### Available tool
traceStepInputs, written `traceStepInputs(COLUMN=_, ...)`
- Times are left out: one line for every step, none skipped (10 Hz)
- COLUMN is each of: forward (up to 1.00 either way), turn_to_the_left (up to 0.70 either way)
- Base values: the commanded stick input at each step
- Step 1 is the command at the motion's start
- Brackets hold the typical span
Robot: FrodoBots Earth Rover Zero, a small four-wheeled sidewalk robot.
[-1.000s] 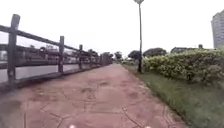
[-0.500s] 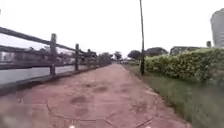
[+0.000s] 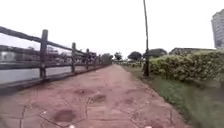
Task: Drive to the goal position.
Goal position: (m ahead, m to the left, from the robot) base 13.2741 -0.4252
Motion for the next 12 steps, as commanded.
traceStepInputs(forward=1.0, turn_to_the_left=0.02)
traceStepInputs(forward=1.0, turn_to_the_left=0.02)
traceStepInputs(forward=1.0, turn_to_the_left=0.01)
traceStepInputs(forward=1.0, turn_to_the_left=-0.01)
traceStepInputs(forward=1.0, turn_to_the_left=0.02)
traceStepInputs(forward=1.0, turn_to_the_left=0.02)
traceStepInputs(forward=1.0, turn_to_the_left=0.02)
traceStepInputs(forward=1.0, turn_to_the_left=0.02)
traceStepInputs(forward=1.0, turn_to_the_left=0.02)
traceStepInputs(forward=1.0, turn_to_the_left=0.02)
traceStepInputs(forward=1.0, turn_to_the_left=0.02)
traceStepInputs(forward=1.0, turn_to_the_left=0.02)
